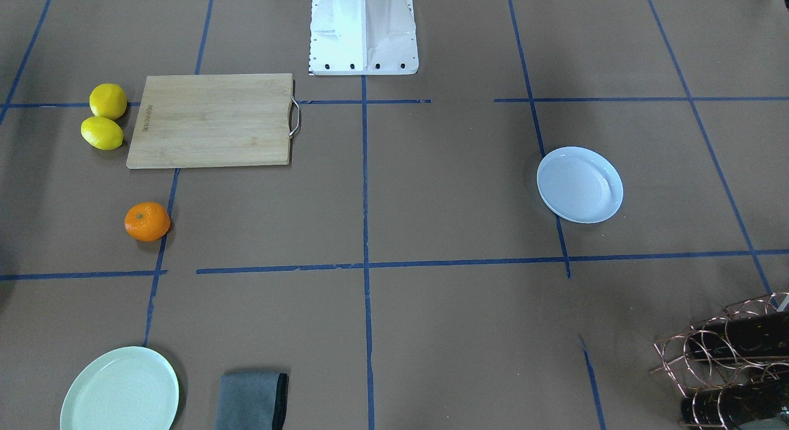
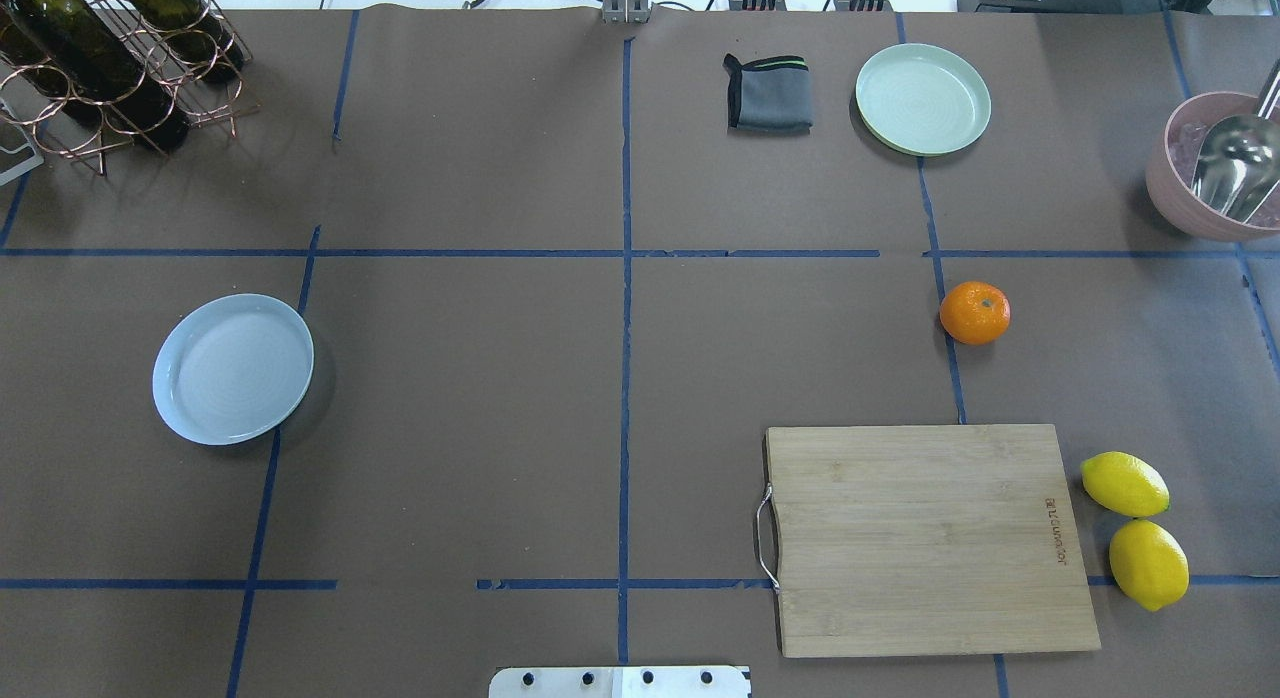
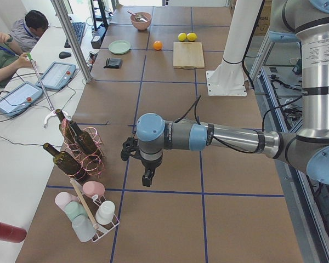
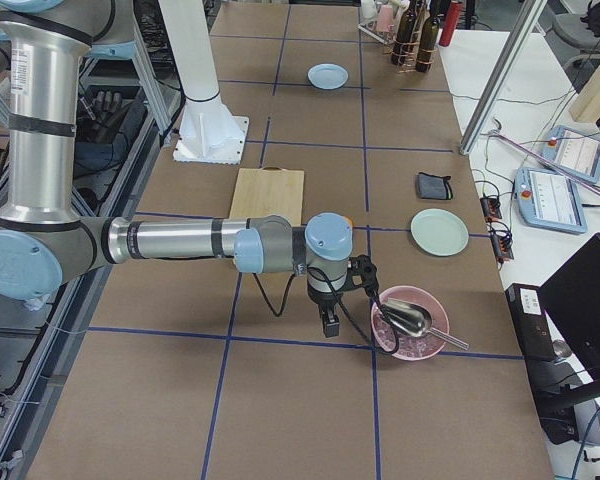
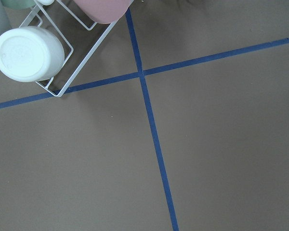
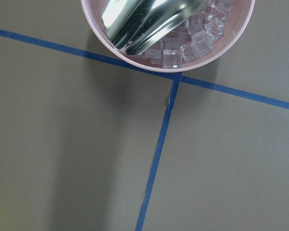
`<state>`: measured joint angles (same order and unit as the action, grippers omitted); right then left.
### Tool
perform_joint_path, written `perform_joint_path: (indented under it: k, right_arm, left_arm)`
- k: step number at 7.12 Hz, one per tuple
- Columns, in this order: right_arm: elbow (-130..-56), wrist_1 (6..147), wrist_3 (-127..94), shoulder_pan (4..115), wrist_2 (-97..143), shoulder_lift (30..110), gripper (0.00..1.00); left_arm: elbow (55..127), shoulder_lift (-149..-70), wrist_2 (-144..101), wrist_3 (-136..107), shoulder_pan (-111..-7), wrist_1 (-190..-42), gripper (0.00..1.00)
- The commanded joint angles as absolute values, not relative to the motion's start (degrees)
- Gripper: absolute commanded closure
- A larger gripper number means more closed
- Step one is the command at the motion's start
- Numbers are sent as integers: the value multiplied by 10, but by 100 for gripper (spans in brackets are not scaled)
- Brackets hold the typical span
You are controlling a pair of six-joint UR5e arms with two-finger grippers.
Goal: Pick orange to plate
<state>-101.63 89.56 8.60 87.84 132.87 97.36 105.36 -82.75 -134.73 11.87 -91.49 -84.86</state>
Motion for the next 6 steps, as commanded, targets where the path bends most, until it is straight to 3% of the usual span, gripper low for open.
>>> perform_joint_path:
  k: [1, 4, 6]
  right_arm:
    - [-1022, 895, 86, 878, 1334, 969, 0]
    - [-1016, 830, 57, 876, 1346, 963, 0]
    - [-1012, 804, 57, 875, 1348, 963, 0]
  left_arm:
    - [1056, -828, -1350, 122, -915, -848, 0]
    - [1056, -836, -1342, 123, -913, -868, 0]
    - [1042, -925, -1314, 109, -912, -902, 0]
